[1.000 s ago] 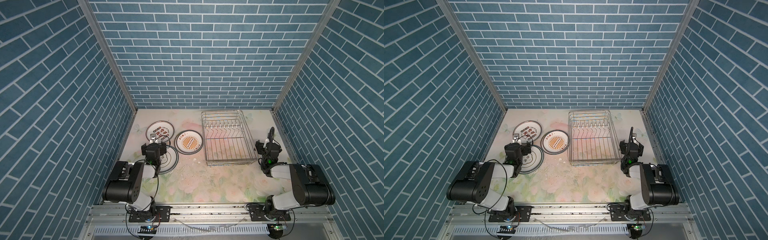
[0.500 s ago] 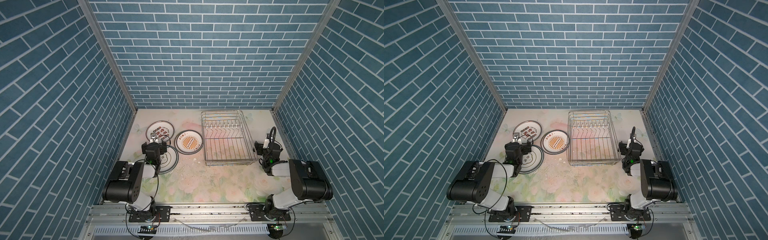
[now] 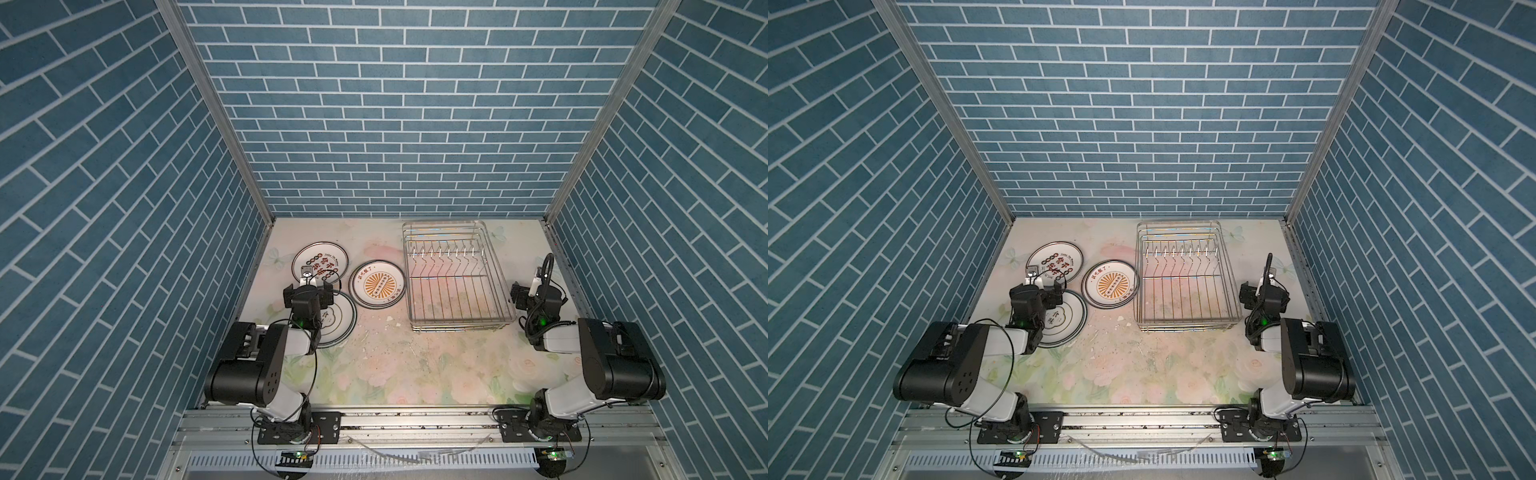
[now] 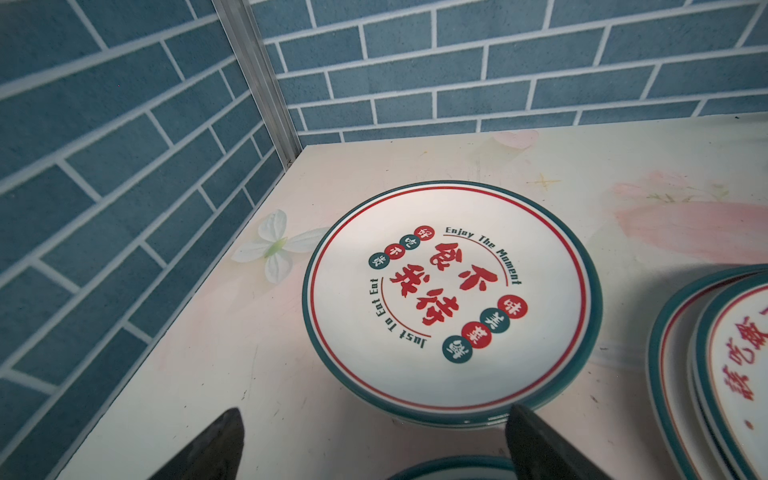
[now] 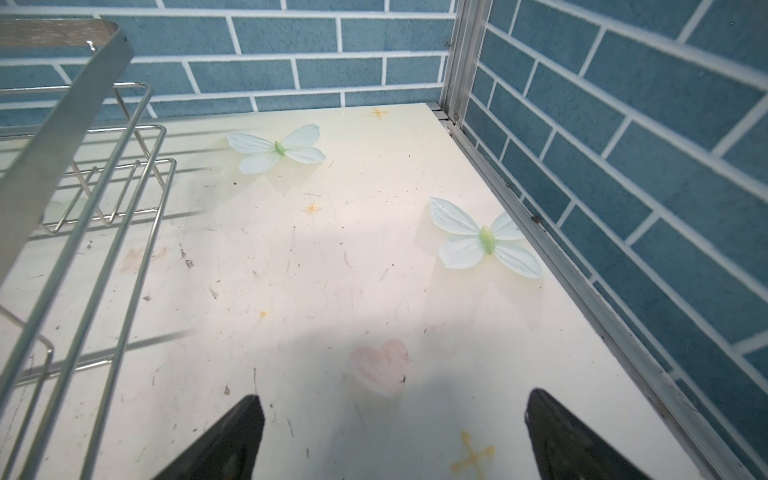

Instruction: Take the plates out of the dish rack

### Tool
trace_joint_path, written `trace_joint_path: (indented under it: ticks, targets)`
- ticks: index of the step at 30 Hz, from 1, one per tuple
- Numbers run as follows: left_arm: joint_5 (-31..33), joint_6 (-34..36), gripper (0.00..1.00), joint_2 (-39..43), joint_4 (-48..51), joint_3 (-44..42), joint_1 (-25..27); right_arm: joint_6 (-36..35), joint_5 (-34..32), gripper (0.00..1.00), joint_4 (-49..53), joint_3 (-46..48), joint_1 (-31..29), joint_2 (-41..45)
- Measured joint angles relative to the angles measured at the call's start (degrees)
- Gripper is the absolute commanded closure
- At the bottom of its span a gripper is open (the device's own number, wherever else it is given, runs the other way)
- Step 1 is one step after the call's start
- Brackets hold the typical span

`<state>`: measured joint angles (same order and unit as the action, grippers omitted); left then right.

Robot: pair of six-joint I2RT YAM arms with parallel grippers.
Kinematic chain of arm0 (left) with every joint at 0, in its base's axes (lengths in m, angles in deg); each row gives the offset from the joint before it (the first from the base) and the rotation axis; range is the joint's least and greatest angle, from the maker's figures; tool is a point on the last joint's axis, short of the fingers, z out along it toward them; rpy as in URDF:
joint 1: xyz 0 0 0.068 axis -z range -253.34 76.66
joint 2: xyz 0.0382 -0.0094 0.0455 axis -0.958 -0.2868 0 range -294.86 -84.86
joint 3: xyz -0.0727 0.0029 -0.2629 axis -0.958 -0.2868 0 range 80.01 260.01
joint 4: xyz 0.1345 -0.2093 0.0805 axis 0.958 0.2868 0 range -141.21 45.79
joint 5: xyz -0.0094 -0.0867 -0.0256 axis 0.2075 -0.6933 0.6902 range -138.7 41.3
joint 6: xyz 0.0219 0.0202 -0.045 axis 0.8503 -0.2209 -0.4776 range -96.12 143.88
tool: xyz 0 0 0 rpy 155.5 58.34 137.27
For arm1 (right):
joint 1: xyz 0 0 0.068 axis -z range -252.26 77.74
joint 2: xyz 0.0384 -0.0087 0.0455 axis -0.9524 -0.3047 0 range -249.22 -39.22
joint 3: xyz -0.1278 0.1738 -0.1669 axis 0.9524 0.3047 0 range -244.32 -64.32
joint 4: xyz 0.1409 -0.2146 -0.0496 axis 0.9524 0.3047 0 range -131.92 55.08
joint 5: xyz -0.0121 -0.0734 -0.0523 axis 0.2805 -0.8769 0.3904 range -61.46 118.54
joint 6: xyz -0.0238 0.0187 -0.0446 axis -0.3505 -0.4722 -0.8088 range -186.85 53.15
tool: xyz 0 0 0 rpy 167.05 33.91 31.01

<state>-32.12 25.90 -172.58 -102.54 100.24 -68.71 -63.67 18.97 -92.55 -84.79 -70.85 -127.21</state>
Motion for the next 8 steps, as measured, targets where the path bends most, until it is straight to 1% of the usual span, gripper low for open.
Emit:
trace_joint_path:
  ticks: [8]
  targets:
    - [0.0, 0.0, 0.0, 0.0, 0.0, 0.0, 0.0, 0.0, 2.5, 0.01, 0.2, -0.3, 0.0, 0.0]
